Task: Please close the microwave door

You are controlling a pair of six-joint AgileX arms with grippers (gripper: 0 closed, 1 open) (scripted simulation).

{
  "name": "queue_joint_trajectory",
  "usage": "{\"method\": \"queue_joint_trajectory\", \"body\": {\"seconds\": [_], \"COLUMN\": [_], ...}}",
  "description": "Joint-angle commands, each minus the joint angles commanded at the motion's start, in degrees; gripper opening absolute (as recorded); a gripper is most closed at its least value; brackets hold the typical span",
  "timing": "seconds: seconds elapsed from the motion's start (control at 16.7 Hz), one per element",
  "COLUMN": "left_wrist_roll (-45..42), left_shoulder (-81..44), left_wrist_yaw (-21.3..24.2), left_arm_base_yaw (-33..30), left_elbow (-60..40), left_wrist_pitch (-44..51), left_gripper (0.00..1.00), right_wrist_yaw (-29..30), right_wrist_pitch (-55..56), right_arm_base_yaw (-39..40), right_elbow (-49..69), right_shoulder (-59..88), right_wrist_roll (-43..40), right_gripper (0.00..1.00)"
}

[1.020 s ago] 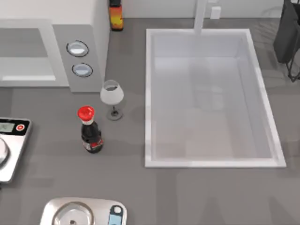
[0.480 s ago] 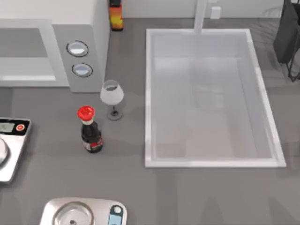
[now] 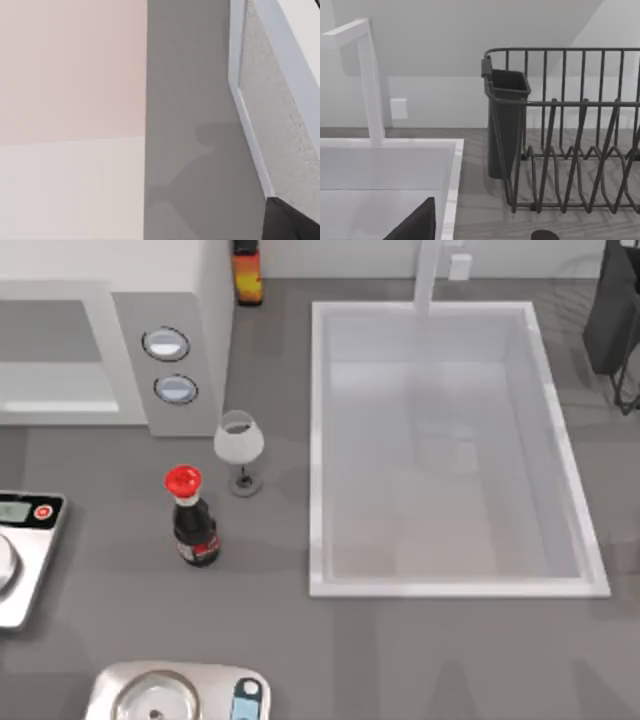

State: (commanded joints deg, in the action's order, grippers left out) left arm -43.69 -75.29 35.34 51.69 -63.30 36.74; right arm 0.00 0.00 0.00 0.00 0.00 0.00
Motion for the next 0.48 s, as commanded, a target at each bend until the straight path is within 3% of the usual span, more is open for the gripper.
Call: {"method": "queue_joint_trajectory", "body": {"seconds": [0.24, 0.48], "left_wrist_roll": [-5.3, -7.3], "left_shoulder": [-14.7, -20.3], "left_wrist_yaw": [1.9, 2.4], "left_arm_base_yaw": [5.2, 6.9], "left_elbow": [-8.0, -10.4], "left_wrist_pitch": [3.5, 4.9], "left_gripper": [0.00, 0.00], "right_wrist_yaw": [0.0, 0.0], "right_wrist_pitch": [0.0, 0.0], "right_arm_base_yaw": [0.0, 0.0], "right_elbow": [0.0, 0.0], "right_shoulder": [0.0, 0.0], "right_wrist_roll": [0.0, 0.0], "right_gripper": [1.00, 1.00]}}
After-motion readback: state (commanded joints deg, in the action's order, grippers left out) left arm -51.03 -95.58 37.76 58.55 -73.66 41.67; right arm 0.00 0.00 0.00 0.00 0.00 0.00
